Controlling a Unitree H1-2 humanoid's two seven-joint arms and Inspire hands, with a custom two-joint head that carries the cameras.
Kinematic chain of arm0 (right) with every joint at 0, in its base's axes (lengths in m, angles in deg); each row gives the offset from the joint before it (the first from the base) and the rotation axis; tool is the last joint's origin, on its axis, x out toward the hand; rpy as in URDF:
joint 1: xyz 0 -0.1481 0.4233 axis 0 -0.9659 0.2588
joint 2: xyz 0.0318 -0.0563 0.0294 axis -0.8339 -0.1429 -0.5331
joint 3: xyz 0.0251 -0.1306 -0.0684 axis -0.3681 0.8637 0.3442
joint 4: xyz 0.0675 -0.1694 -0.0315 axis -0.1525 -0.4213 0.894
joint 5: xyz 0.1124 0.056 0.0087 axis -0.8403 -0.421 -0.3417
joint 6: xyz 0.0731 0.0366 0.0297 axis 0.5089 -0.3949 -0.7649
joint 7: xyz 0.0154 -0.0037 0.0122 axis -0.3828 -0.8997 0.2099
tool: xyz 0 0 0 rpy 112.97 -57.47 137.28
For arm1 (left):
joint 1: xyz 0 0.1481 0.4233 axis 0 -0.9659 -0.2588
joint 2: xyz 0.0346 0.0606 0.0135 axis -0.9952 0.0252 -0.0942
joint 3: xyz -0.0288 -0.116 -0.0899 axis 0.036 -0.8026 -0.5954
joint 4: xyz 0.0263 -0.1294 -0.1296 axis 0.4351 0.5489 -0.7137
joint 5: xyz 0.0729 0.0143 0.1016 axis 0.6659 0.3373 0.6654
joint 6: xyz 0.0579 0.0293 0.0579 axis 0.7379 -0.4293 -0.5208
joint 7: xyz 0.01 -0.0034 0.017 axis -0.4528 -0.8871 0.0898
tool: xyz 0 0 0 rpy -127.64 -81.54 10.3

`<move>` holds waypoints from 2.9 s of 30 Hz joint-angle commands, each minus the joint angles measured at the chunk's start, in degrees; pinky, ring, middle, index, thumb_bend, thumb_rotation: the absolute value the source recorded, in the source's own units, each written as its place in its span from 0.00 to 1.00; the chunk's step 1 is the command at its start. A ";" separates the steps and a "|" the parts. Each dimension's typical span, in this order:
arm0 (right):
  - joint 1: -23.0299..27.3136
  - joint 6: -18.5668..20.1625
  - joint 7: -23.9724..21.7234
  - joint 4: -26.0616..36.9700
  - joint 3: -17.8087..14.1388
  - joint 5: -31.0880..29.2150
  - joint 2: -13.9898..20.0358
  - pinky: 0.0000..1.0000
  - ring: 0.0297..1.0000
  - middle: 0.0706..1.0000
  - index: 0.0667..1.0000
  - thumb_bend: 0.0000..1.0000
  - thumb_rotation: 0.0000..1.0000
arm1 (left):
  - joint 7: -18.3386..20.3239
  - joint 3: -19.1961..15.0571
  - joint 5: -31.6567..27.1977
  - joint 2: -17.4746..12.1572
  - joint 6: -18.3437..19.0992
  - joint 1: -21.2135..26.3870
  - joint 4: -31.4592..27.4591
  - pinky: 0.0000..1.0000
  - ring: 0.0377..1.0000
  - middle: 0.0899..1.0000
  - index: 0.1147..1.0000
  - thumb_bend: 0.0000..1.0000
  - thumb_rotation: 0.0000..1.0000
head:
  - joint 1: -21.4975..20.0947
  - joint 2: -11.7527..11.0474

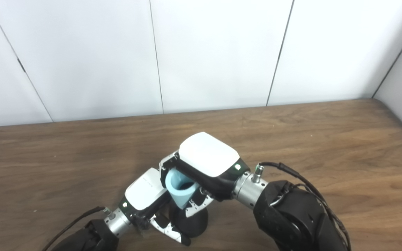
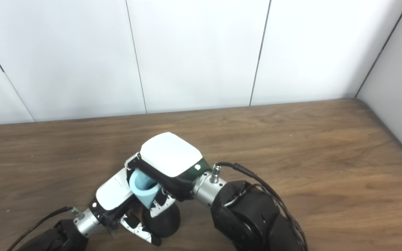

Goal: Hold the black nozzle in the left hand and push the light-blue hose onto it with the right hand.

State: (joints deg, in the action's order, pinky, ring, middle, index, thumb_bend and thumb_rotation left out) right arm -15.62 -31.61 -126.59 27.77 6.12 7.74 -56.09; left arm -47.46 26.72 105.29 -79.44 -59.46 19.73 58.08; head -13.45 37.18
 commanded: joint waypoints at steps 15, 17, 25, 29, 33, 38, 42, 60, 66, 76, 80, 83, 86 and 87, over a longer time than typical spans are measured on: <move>-6.15 -0.10 2.79 -1.64 -1.99 -2.91 1.15 0.33 0.42 0.52 0.42 0.51 0.00 | -0.58 4.03 -0.60 4.33 -0.21 -7.08 3.88 0.13 0.15 0.42 0.41 0.53 0.00 | -0.12 0.08; -6.80 -0.79 5.20 -1.75 -2.33 -4.03 1.19 0.32 0.40 0.51 0.43 0.51 0.00 | -0.43 3.91 -0.47 4.32 -0.20 -7.10 3.90 0.14 0.16 0.42 0.41 0.53 0.00 | -0.09 0.06; -10.26 -2.28 14.94 -0.83 -4.99 -7.37 -0.07 0.33 0.44 0.55 0.63 0.95 0.25 | -0.97 3.80 -0.11 4.29 -0.20 -6.99 4.23 0.14 0.16 0.42 0.41 0.53 0.00 | -0.06 0.08; -10.77 3.42 12.09 1.09 -8.08 -14.95 -1.01 0.76 0.89 0.95 0.97 1.00 0.41 | -0.68 3.46 0.80 4.27 -0.20 -6.97 4.18 0.12 0.14 0.42 0.41 0.53 0.00 | -0.05 0.02; -10.79 7.58 11.87 1.67 -11.37 -24.26 -1.03 0.89 0.99 1.00 1.00 1.00 0.42 | -0.07 3.26 0.24 4.35 -0.20 -6.93 4.16 0.12 0.14 0.42 0.41 0.53 0.00 | -0.14 0.02; -10.87 6.56 14.17 1.23 -11.87 -28.42 -0.71 0.91 1.00 1.00 1.00 1.00 0.43 | -0.12 3.33 0.17 4.47 -0.20 -6.88 4.30 0.12 0.14 0.42 0.41 0.53 0.00 | 0.07 -0.15; -10.58 5.54 15.85 0.84 -11.41 -29.52 -0.37 0.91 1.00 1.00 1.00 1.00 0.40 | -1.36 3.51 0.34 4.83 -0.20 -6.88 4.87 0.11 0.13 0.42 0.41 0.53 0.00 | 0.15 -0.17; -14.85 -12.64 29.06 1.97 -14.79 -23.11 6.17 1.00 1.00 1.00 1.00 0.91 0.84 | -0.52 3.93 -0.08 5.72 -0.20 -5.63 6.03 0.16 0.17 0.42 0.41 0.52 0.00 | 1.35 0.14; -19.14 -15.31 28.17 5.83 -14.65 -15.66 8.69 1.00 1.00 1.00 1.00 0.90 0.87 | 0.46 2.81 -0.55 5.90 -0.20 -5.83 5.56 0.13 0.16 0.42 0.41 0.52 0.00 | 1.79 0.87; -24.23 -18.91 26.92 6.58 -13.76 -9.90 8.33 1.00 1.00 0.99 0.96 0.88 0.79 | -0.03 2.49 0.08 6.00 -0.20 -5.87 5.60 0.13 0.15 0.42 0.41 0.52 0.00 | 1.87 1.34; -25.31 -19.28 25.73 6.85 -13.32 -6.99 8.06 1.00 1.00 1.00 0.96 0.90 0.79 | -0.14 2.62 0.10 5.99 -0.20 -5.75 5.73 0.13 0.15 0.42 0.41 0.52 0.00 | 1.92 1.35; -25.59 -19.39 24.99 6.83 -13.02 -5.58 7.72 1.00 1.00 0.99 0.95 0.91 0.81 | 0.01 2.33 0.49 6.06 -0.19 -5.87 5.76 0.12 0.15 0.42 0.41 0.53 0.00 | 1.95 1.28; -25.38 -19.47 24.34 6.68 -12.84 -4.83 7.36 1.00 1.00 0.98 0.94 0.91 0.82 | -0.01 2.45 0.47 6.05 -0.20 -5.83 5.84 0.12 0.15 0.42 0.41 0.53 0.00 | 1.96 1.25; -25.31 -19.50 24.05 6.65 -12.78 -4.60 7.25 1.00 1.00 0.98 0.93 0.91 0.82 | 0.15 2.47 0.28 6.05 -0.20 -5.84 5.82 0.13 0.15 0.42 0.41 0.53 0.00 | 1.97 1.23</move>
State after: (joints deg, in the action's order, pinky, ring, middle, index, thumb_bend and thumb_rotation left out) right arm -41.91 -50.04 -102.55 32.37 -6.63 2.94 -48.62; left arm -46.83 25.99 106.38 -77.22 -59.76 20.47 59.67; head -11.51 38.41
